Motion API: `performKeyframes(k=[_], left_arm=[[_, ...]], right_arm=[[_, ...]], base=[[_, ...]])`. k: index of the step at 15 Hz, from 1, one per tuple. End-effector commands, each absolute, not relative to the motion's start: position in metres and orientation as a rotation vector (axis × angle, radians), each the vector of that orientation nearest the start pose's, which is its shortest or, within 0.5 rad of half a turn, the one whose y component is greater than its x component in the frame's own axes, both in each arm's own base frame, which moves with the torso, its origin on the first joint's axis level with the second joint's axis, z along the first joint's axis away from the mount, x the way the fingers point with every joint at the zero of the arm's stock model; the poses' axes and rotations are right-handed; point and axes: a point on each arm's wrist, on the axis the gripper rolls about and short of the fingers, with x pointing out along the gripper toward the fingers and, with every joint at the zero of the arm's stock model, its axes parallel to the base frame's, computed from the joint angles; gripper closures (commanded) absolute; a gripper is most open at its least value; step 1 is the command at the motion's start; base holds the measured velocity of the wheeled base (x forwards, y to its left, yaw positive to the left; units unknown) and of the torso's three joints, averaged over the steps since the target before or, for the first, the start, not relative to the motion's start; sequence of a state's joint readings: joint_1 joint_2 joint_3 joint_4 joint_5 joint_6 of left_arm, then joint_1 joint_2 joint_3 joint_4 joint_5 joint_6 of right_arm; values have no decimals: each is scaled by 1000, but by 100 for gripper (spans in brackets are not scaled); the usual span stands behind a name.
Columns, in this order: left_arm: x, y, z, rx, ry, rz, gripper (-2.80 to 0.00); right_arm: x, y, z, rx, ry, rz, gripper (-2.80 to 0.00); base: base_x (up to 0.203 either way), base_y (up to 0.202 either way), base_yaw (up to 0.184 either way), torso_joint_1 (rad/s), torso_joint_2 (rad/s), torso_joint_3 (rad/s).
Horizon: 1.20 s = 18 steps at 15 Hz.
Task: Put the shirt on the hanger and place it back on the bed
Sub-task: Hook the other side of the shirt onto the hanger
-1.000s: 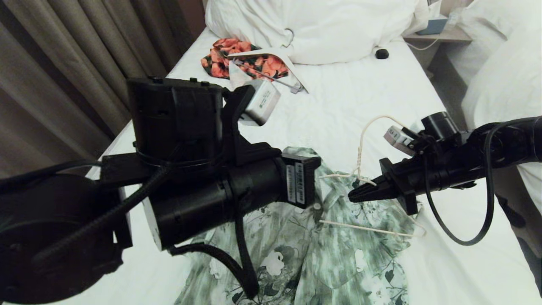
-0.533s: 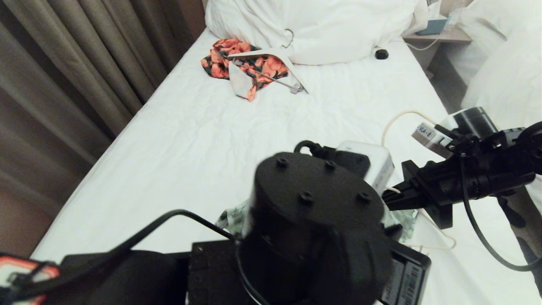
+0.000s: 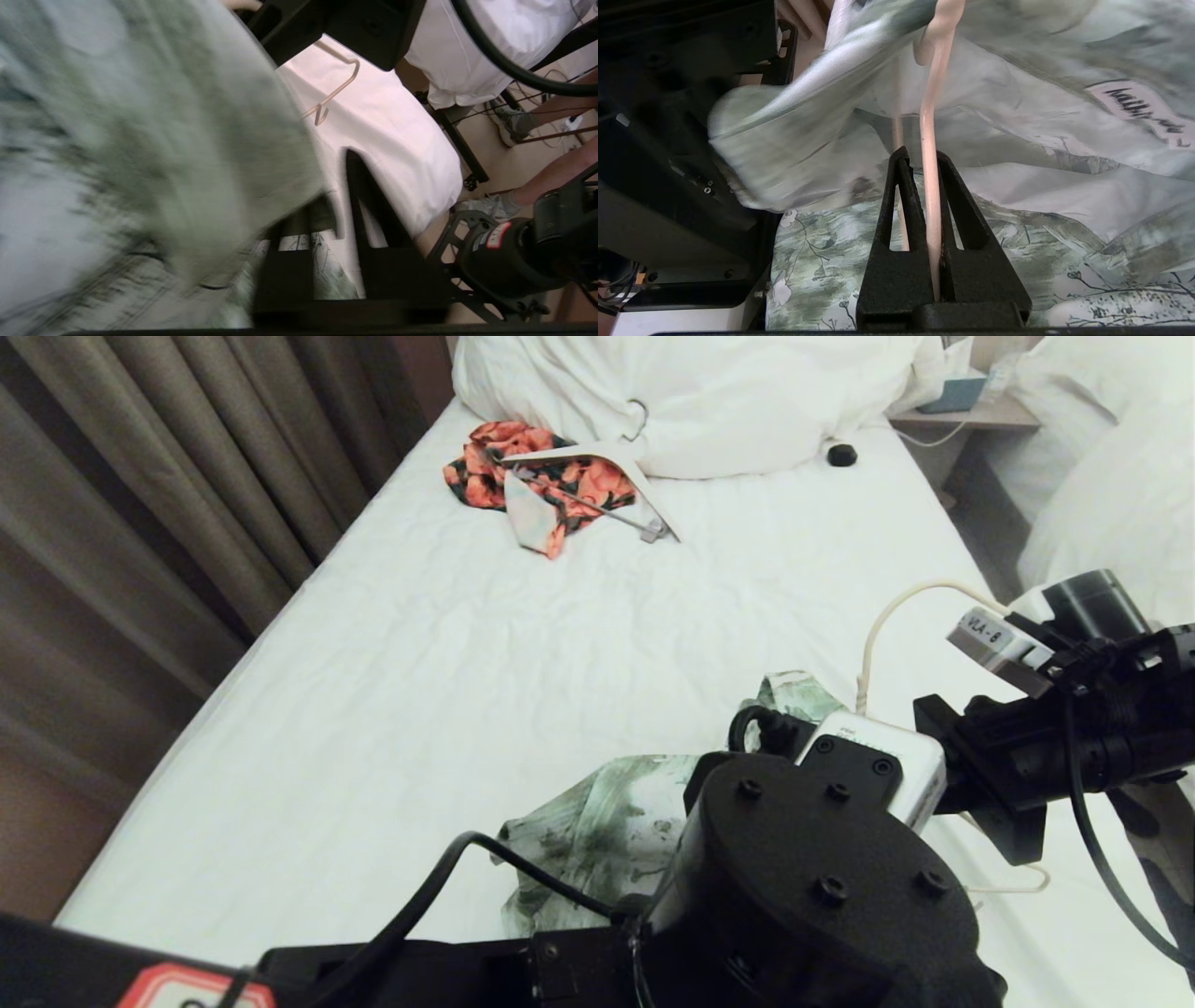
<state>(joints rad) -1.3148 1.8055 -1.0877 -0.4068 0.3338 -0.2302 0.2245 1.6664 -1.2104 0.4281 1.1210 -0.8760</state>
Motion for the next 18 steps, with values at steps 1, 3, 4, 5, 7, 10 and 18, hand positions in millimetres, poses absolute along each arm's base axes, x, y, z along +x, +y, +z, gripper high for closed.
performKeyframes(k=[1, 3, 4, 5, 7, 10, 18], left_arm=[[100, -333, 203, 27, 325, -924, -280], [106, -331, 202, 26, 325, -907, -280], [108, -331, 202, 28, 325, -900, -280], [111, -330, 201, 30, 325, -894, -280], [118, -328, 199, 34, 331, -872, -280], [130, -335, 189, 69, 337, -851, -280], [117, -350, 207, 82, 259, -911, -280]], right_arm=[[264, 80, 220, -291, 239, 1493, 0], [265, 78, 220, -291, 237, 1484, 0], [269, 76, 220, -297, 226, 1473, 0], [273, 74, 220, -309, 203, 1457, 0], [279, 66, 220, -319, 180, 1422, 0], [285, 63, 215, -303, 194, 1416, 0], [291, 85, 205, -293, 214, 1487, 0]], base=[[0, 0, 0, 0, 0, 0], [0, 0, 0, 0, 0, 0], [0, 0, 0, 0, 0, 0], [0, 0, 0, 0, 0, 0], [0, 0, 0, 0, 0, 0], [0, 0, 0, 0, 0, 0], [0, 0, 0, 0, 0, 0]])
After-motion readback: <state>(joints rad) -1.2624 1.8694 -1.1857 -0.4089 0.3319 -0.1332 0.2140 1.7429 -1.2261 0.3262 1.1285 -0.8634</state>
